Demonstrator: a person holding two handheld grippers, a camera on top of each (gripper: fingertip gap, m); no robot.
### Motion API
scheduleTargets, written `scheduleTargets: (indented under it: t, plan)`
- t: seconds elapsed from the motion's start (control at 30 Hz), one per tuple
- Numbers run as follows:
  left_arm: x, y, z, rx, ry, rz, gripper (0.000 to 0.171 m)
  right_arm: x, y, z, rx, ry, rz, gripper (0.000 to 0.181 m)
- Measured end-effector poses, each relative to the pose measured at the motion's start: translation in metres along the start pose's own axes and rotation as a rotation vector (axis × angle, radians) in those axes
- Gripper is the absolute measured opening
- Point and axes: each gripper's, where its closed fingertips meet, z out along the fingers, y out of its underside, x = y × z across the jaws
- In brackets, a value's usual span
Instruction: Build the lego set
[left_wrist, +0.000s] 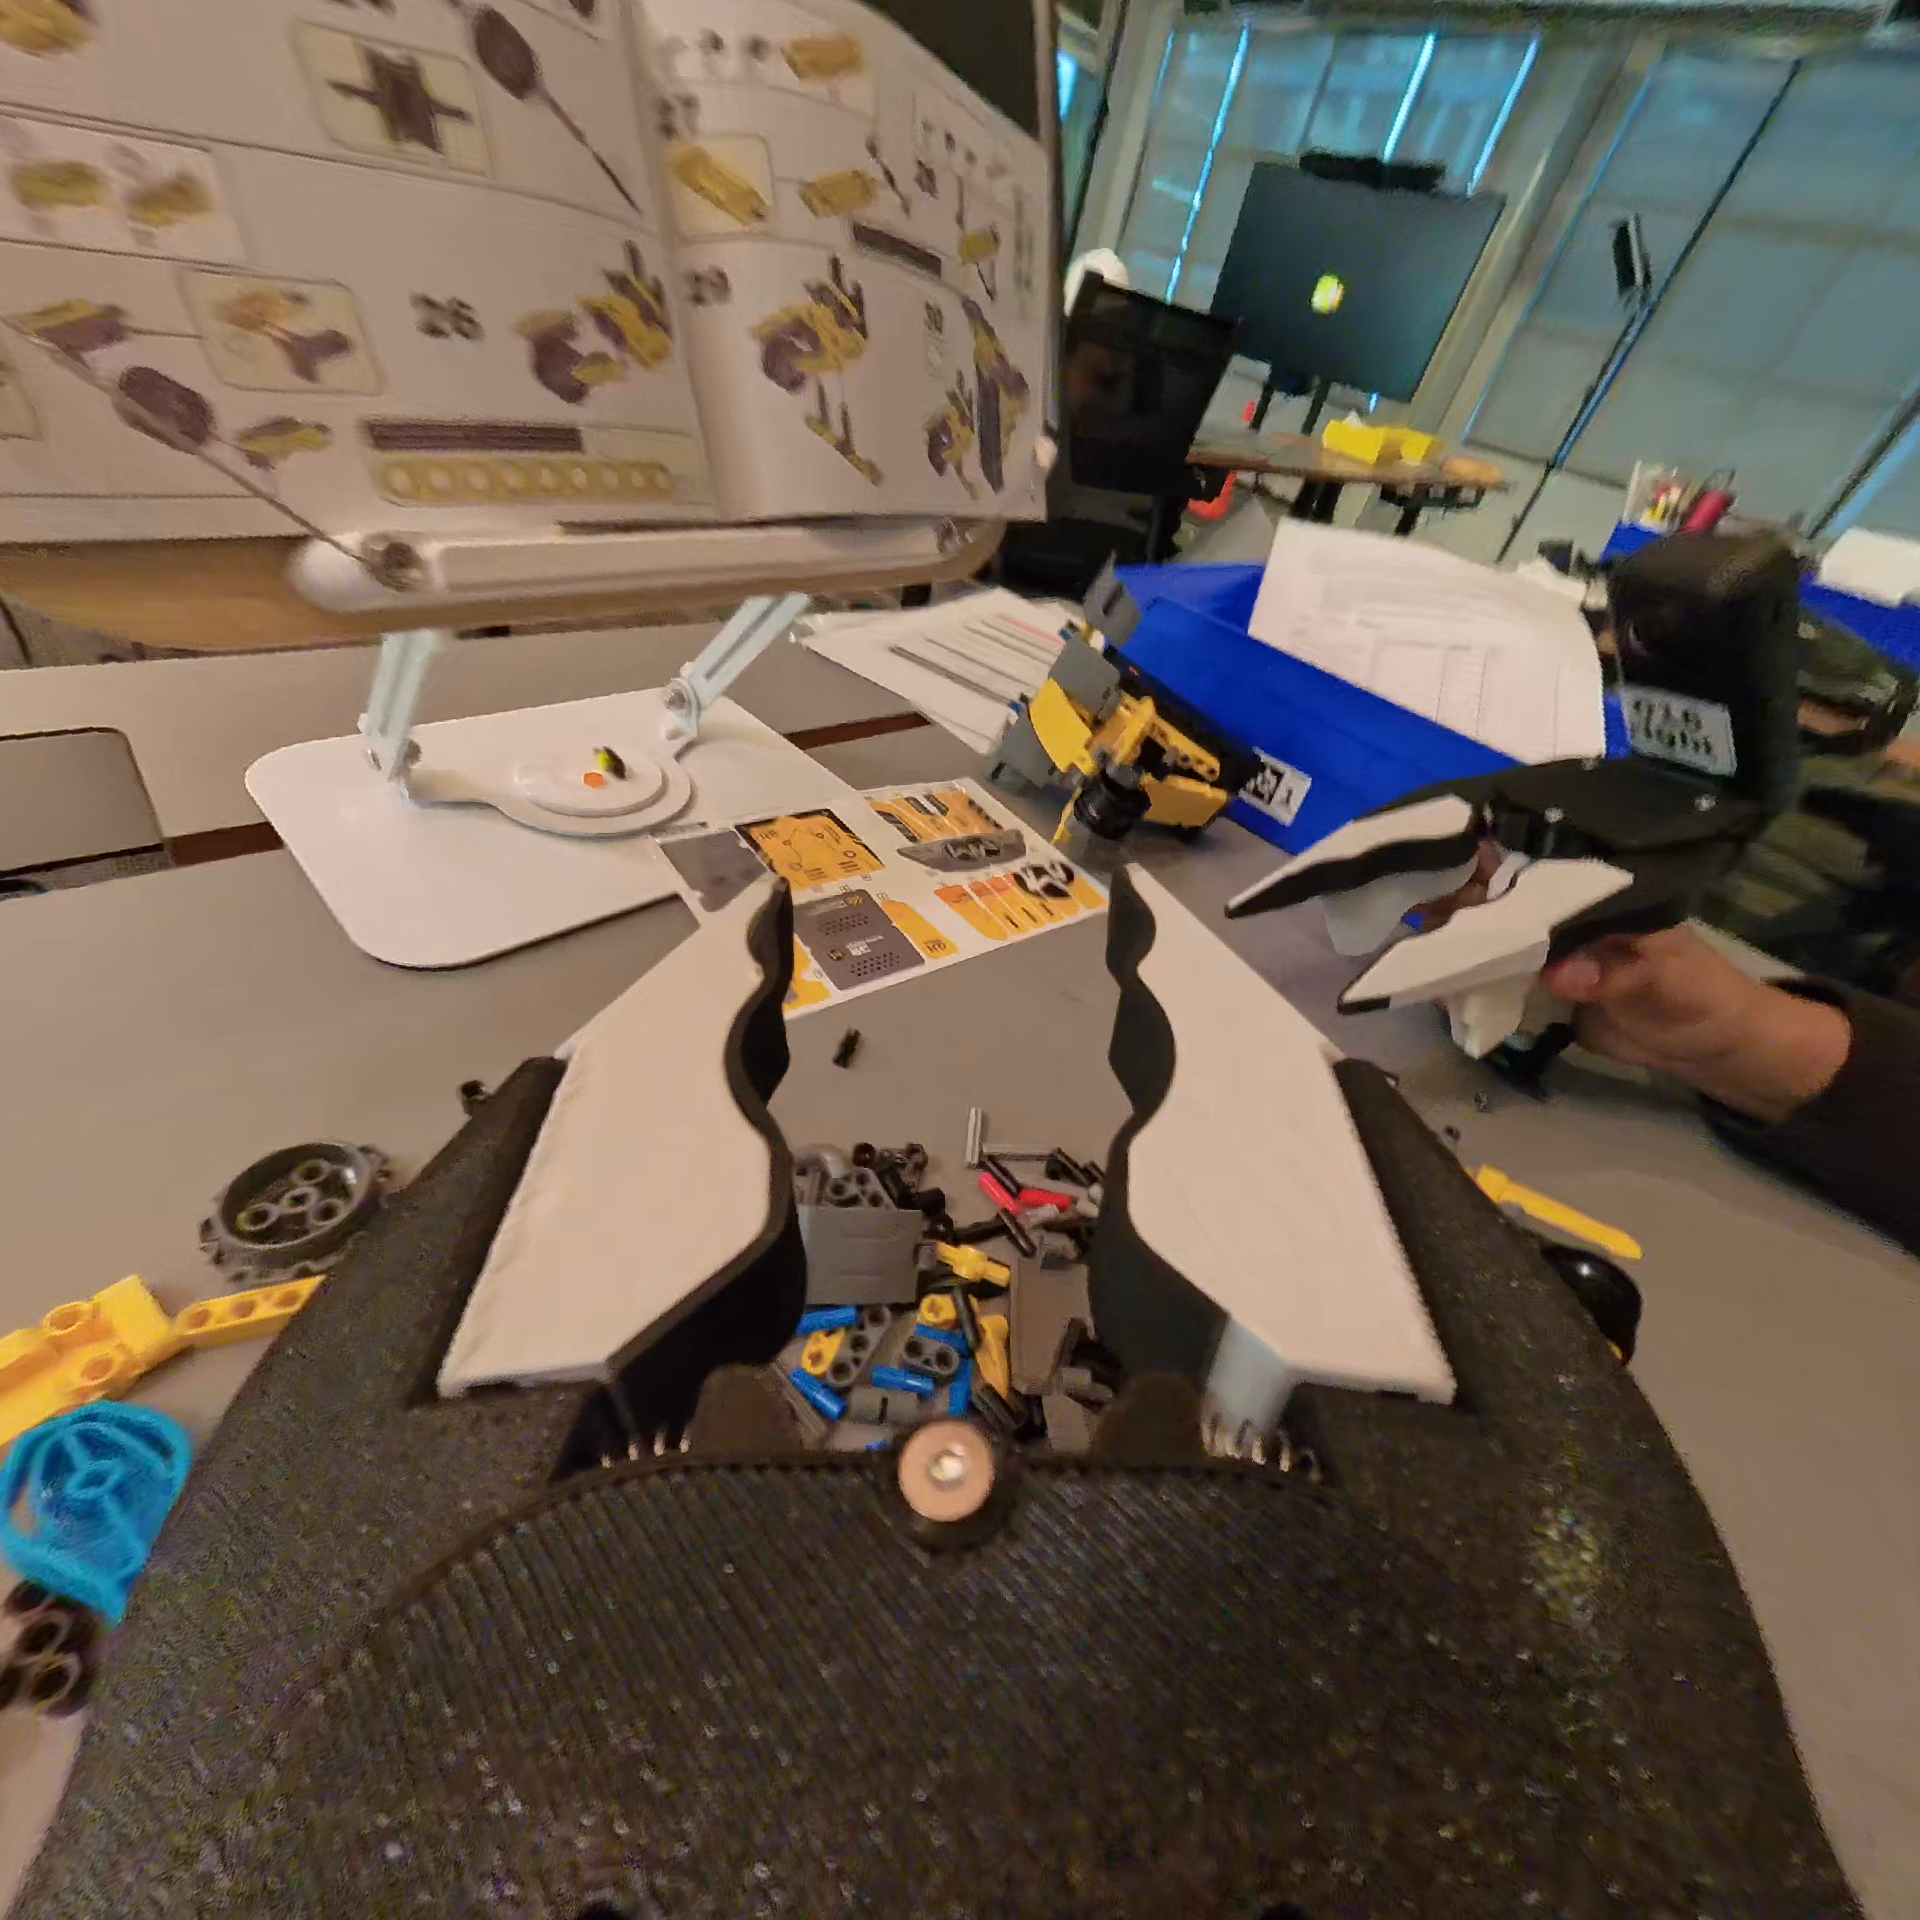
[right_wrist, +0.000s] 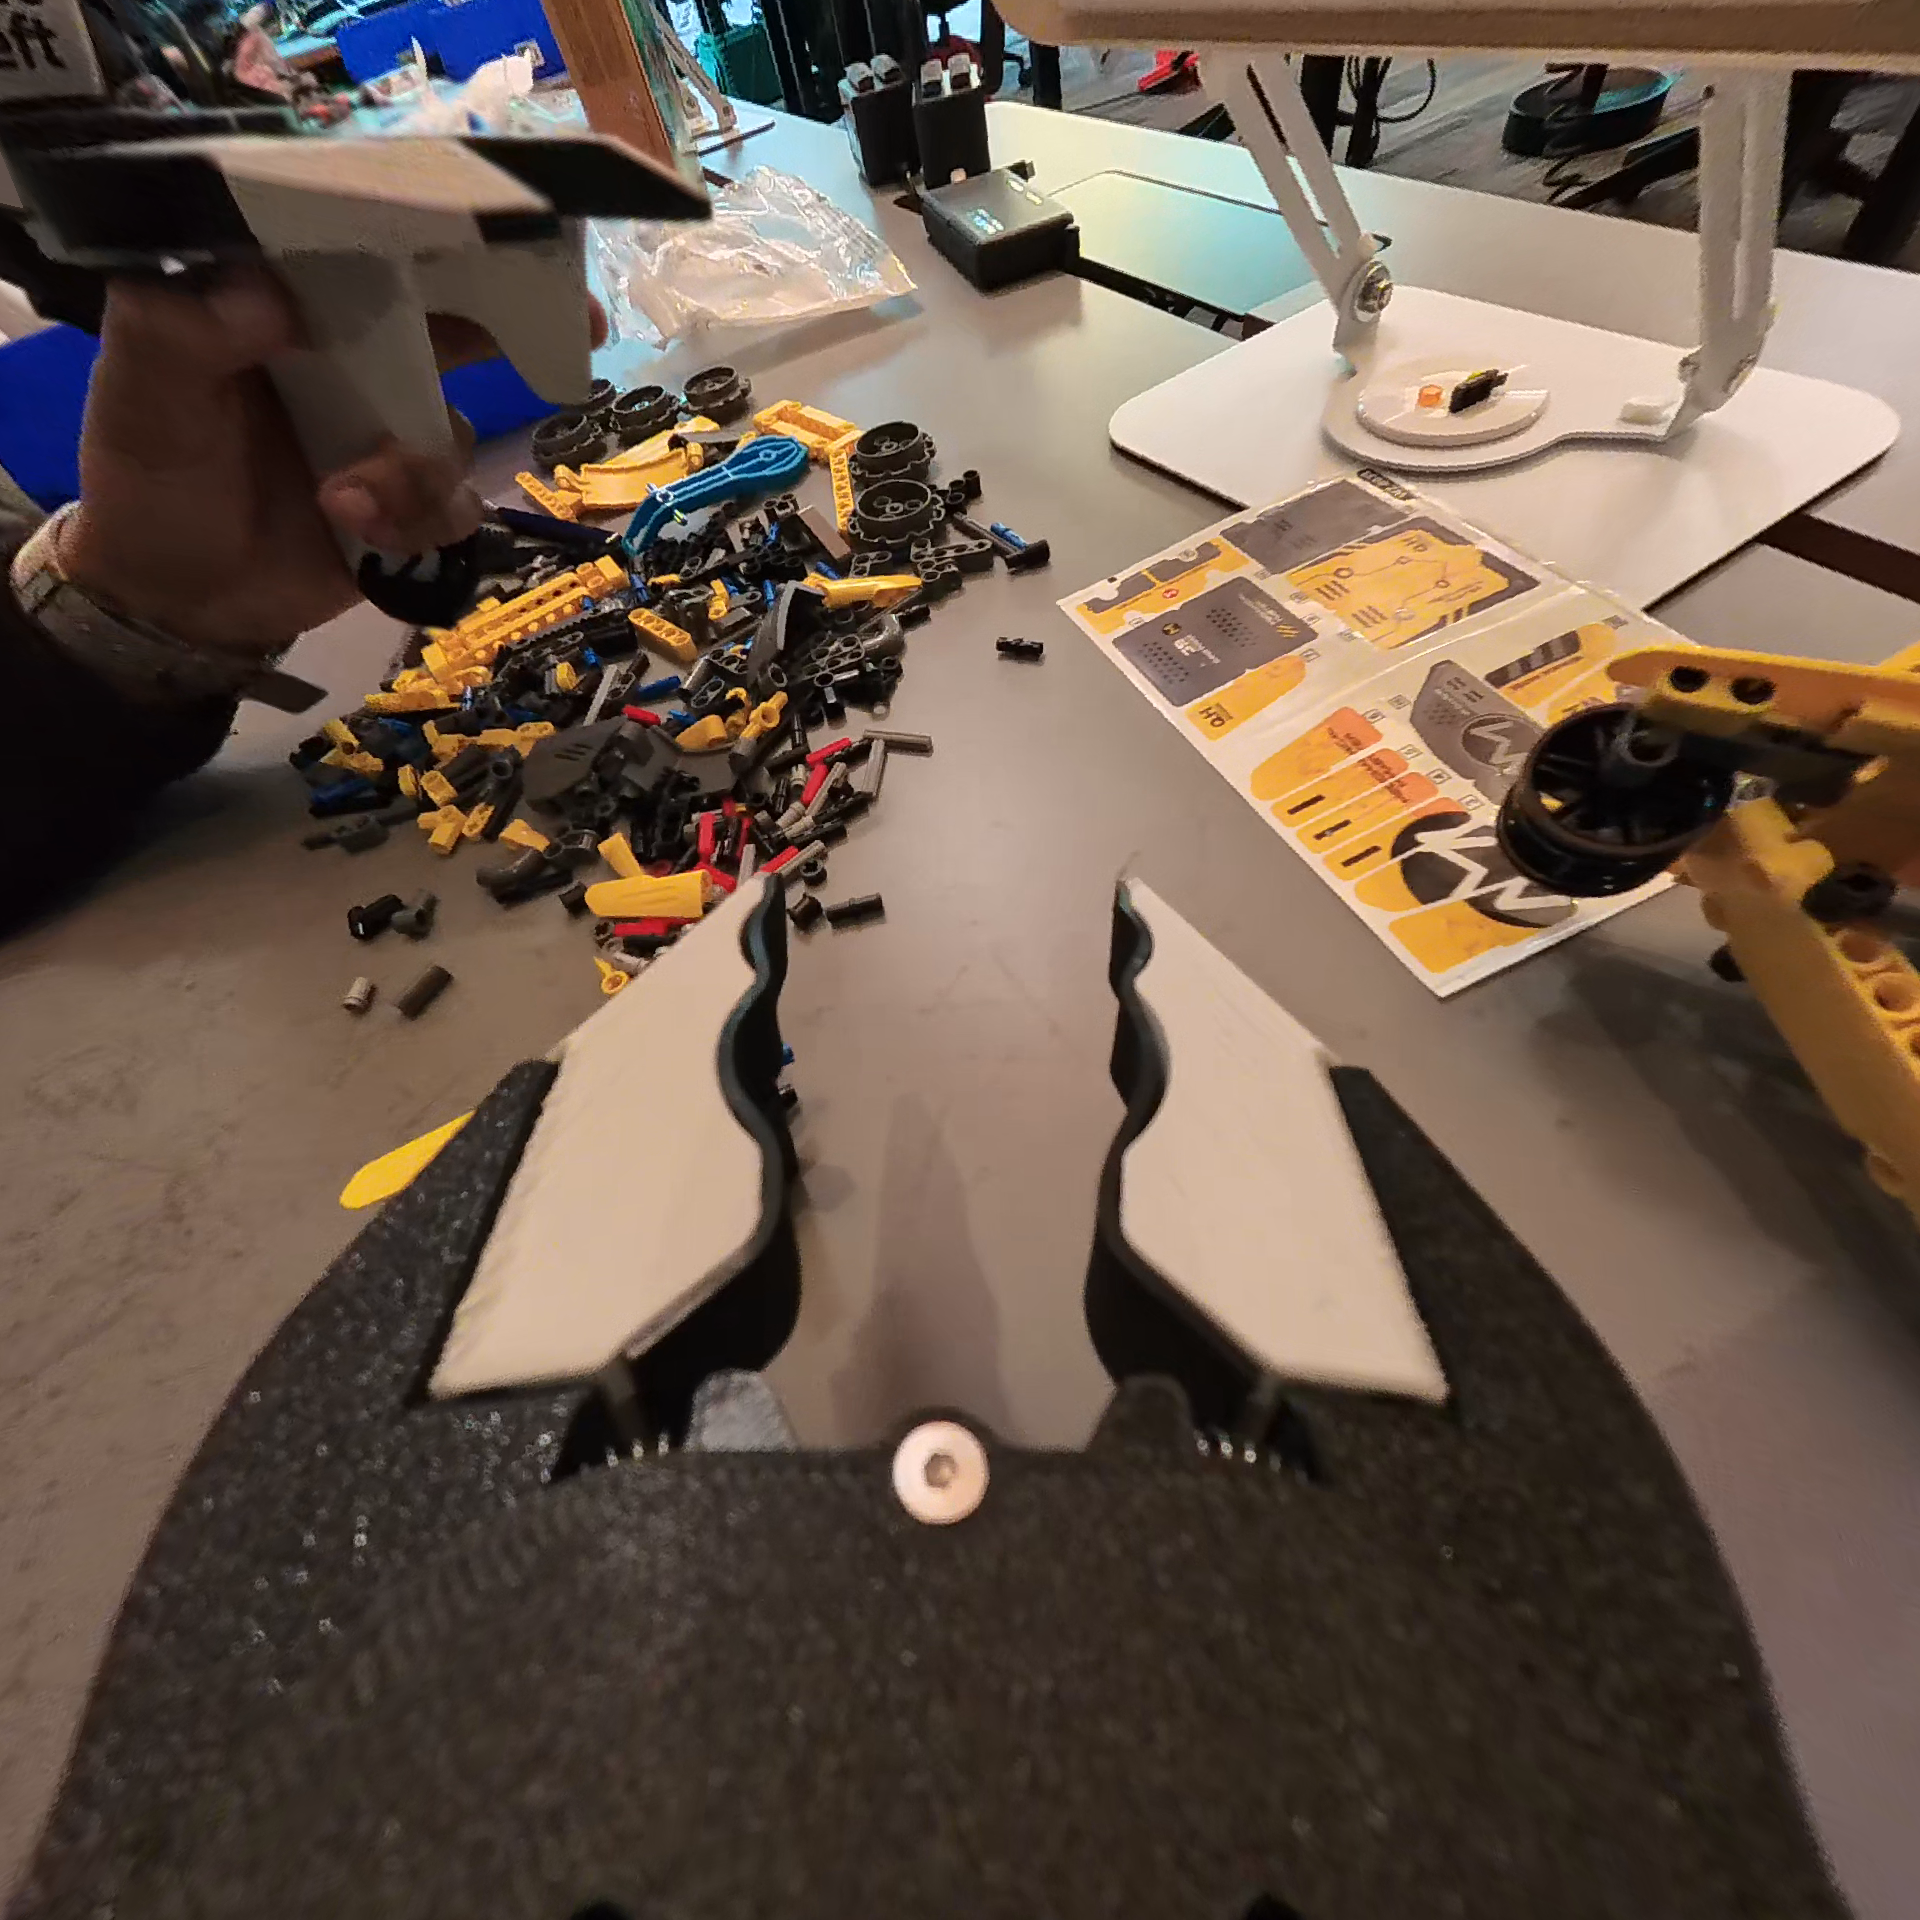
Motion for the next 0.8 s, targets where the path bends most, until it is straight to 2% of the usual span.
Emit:
scheduleTargets:
  t: [0.13, 0.3, 0.8]
  plan:
    - [0.031, 0.026, 0.017, -0.106, 0.077, 0.060, 0.058, 0.001, 0.000, 0.000, 0.001, -0.003, 0.008, 0.062]
    - [0.053, 0.043, 0.025, -0.159, 0.141, 0.082, 0.059, 0.000, 0.001, 0.001, -0.009, -0.007, 0.008, 0.062]
    - [0.057, 0.049, 0.027, -0.175, 0.170, 0.048, 0.058, -0.001, 0.003, 0.002, -0.022, -0.004, -0.005, 0.061]
